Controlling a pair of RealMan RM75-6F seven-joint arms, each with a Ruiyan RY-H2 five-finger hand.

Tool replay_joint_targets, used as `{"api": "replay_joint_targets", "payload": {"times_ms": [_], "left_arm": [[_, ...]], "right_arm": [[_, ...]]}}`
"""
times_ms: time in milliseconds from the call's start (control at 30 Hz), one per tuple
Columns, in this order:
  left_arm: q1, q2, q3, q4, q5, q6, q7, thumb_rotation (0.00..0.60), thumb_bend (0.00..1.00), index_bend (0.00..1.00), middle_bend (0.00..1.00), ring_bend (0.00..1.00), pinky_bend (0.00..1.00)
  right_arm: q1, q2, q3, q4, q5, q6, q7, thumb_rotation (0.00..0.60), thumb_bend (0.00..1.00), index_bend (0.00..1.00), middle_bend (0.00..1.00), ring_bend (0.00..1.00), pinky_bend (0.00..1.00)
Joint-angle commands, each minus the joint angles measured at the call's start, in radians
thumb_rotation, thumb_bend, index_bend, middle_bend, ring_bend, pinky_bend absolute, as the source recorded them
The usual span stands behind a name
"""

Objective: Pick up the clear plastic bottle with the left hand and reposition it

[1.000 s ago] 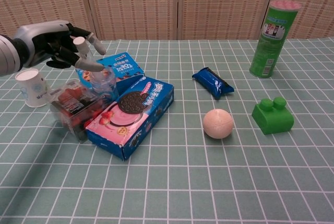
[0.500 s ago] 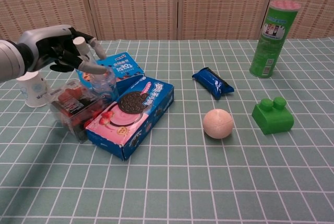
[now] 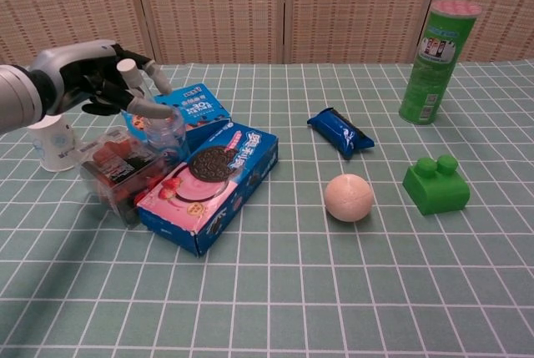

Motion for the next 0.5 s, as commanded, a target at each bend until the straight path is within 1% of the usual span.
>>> {"api": "replay_joint_targets", "payload": {"times_ms": [33, 267, 433, 500], "left_arm": [[0.001, -0.002, 0.001, 0.002, 0.004, 0.0, -0.004, 0.6, 0.23, 0.66, 1.0, 1.0, 1.0], [0.006, -0.009, 0.001, 0.01, 0.019, 0.003, -0.021, 0.6, 0.35, 0.68, 1.0, 1.0, 1.0], [0.007, -0.01, 0.0, 0.013, 0.03, 0.005, -0.029, 0.6, 0.4, 0.71, 1.0, 1.0, 1.0], [0.008, -0.01, 0.001, 0.013, 0.033, 0.007, -0.029, 0.6, 0.41, 0.72, 1.0, 1.0, 1.0]], "right_arm": [[0.0, 0.0, 0.0, 0.001, 0.0, 0.0, 0.0, 0.6, 0.47, 0.22, 0.17, 0.13, 0.35], [0.001, 0.0, 0.001, 0.001, 0.002, -0.002, 0.001, 0.6, 0.47, 0.22, 0.18, 0.13, 0.35], [0.001, 0.0, 0.001, 0.002, 0.003, -0.002, 0.002, 0.6, 0.47, 0.22, 0.18, 0.13, 0.35], [0.001, 0.0, 0.001, 0.002, 0.005, -0.004, 0.003, 0.6, 0.47, 0.22, 0.18, 0.13, 0.35]]}}
